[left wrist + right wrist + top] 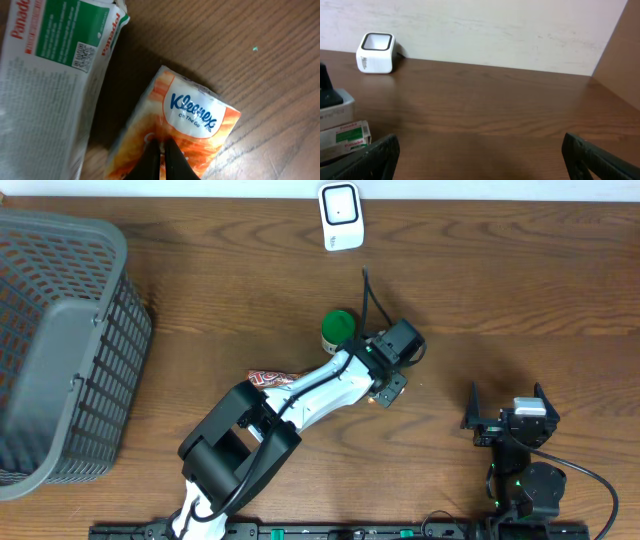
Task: Scan the item barcode
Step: 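Lower the Kleenex pack onto the table and open the left gripper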
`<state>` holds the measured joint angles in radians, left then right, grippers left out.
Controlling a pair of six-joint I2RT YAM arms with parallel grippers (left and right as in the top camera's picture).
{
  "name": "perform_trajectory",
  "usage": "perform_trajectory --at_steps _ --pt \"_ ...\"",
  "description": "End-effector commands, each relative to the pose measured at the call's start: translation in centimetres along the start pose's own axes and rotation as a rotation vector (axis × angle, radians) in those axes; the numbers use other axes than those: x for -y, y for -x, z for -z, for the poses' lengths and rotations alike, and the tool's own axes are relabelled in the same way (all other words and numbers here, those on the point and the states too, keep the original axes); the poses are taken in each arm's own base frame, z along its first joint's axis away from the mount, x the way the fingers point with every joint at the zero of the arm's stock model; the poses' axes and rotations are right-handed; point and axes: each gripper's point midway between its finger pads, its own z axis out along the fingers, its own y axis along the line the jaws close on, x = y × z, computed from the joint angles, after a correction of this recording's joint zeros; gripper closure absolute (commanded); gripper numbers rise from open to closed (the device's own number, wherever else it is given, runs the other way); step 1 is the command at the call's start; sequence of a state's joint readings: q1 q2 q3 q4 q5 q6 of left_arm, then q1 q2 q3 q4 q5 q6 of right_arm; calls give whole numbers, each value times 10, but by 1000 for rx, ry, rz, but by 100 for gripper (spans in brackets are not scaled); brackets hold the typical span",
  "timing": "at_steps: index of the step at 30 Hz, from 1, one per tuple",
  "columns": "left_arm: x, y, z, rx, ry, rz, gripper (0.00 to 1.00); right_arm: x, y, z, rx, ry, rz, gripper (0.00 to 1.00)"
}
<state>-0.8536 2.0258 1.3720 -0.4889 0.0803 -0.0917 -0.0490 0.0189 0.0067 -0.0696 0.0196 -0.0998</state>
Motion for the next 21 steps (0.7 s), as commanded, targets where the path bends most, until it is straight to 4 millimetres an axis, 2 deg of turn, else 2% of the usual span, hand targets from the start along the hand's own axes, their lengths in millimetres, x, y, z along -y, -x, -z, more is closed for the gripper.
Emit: perform_trajectory --at_steps 1,6,9,13,16,18,21 --pt "3 -18 -11 -50 -34 49 93 -1 -1 0 -2 -1 14 1" --pt "5 -8 1 -12 -41 47 93 -1 -1 0 -2 -1 14 1" --pt "9 12 26 62 -53 31 92 -1 -1 0 -2 -1 14 1" --pt "12 40 72 198 -66 2 92 -1 -1 0 -2 -1 14 1" --pt "10 48 94 250 -71 8 93 -1 -1 0 -2 -1 14 1" --pt "8 49 97 255 -70 12 93 -1 -1 0 -2 -1 14 1" --pt "8 43 90 231 -68 23 93 -1 -1 0 -2 -1 14 1"
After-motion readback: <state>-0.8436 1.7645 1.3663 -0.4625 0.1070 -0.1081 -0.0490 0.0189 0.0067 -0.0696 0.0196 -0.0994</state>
